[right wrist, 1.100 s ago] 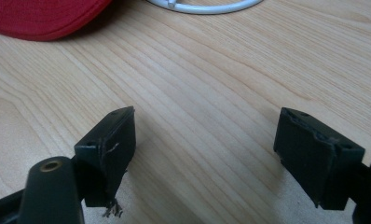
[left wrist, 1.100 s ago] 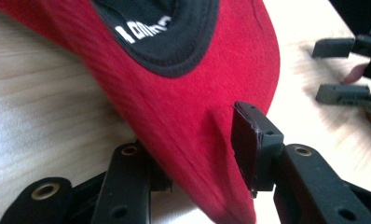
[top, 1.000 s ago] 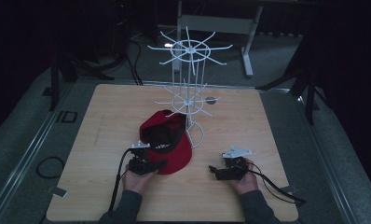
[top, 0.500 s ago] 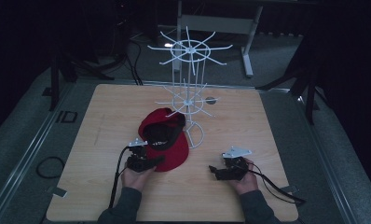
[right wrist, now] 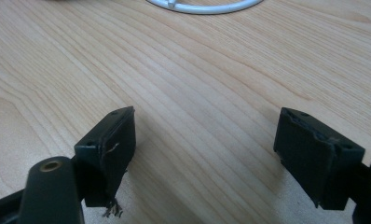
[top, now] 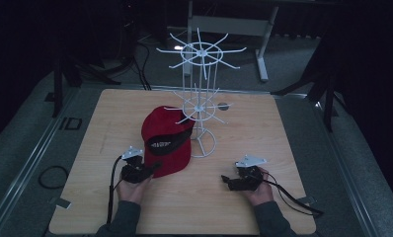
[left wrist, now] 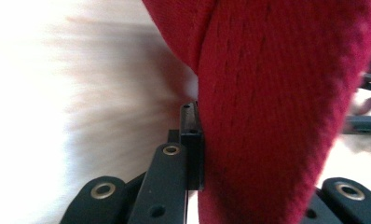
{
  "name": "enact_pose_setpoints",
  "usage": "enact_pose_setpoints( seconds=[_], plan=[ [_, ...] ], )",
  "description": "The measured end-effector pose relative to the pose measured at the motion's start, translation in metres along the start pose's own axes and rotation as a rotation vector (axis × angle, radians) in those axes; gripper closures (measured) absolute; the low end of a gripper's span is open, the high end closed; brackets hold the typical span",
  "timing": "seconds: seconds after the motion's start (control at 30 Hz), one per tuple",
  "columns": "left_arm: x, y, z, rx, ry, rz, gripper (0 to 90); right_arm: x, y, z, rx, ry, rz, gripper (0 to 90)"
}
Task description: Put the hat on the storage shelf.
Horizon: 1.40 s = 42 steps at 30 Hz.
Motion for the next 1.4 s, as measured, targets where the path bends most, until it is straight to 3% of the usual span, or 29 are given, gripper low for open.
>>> enact_pose_setpoints(
  seconds=[0.17, 0.33, 1.03, 1.4],
  plan=[
    [0.009, -0.008, -0.002, -0.03, -0.015, -0.061, 85.3, 0.0, 0.0, 0.0, 0.0, 0.0, 0.0, 20.4],
    [0.015, -0.015, -0.005, -0.048, -0.017, -0.096, 85.3, 0.0, 0.0, 0.0, 0.0, -0.001, 0.0, 20.4],
    [0.021, -0.047, -0.031, -0.16, -0.005, -0.142, 85.1, 0.0, 0.0, 0.0, -0.001, -0.002, 0.0, 20.5],
    [0.017, -0.058, -0.047, -0.22, -0.009, -0.127, 85.1, 0.0, 0.0, 0.0, -0.001, -0.002, -0.001, 20.5]
  ],
)
Point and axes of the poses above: each handheld gripper's, and its own axes: y roughly forward along the jaws, z roughly out of its underside, x roughly to its left, the point moved 1 cm from there along y, roughly forward along the jaws, and after that the axes turned 7 degrees about z, right-handed, at the moved point
